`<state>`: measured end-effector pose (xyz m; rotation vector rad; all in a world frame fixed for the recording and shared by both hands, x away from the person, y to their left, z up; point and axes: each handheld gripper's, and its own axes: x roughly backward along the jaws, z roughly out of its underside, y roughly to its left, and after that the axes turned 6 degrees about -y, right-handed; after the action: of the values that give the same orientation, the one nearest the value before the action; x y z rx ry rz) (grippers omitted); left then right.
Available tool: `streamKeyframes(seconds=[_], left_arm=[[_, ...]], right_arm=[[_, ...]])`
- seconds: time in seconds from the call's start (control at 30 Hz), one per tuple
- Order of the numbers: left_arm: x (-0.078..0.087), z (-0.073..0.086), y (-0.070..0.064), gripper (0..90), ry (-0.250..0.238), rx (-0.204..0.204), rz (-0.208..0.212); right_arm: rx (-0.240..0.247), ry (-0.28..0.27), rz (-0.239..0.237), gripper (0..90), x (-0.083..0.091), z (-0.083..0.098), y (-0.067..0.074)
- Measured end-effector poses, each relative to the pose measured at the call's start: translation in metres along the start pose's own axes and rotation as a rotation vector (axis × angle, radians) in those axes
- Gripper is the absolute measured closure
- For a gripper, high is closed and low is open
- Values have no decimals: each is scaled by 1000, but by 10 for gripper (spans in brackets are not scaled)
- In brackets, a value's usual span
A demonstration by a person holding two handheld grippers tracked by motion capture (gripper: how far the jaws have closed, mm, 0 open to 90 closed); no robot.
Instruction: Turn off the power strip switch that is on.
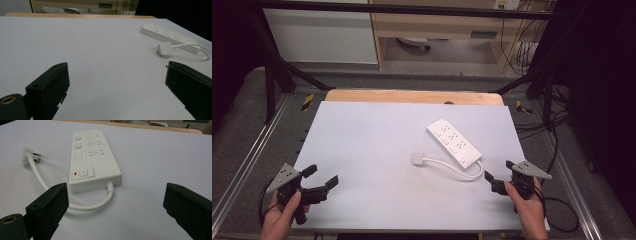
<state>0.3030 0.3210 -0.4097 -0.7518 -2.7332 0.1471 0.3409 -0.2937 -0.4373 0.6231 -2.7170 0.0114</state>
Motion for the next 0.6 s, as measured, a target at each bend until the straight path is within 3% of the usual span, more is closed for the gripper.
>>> streamKeyframes(seconds=[0.6], left_arm=[[-1, 1, -1, 52, 14, -7, 0]], right_arm=[[-17, -51, 6, 29, 6, -14, 7]])
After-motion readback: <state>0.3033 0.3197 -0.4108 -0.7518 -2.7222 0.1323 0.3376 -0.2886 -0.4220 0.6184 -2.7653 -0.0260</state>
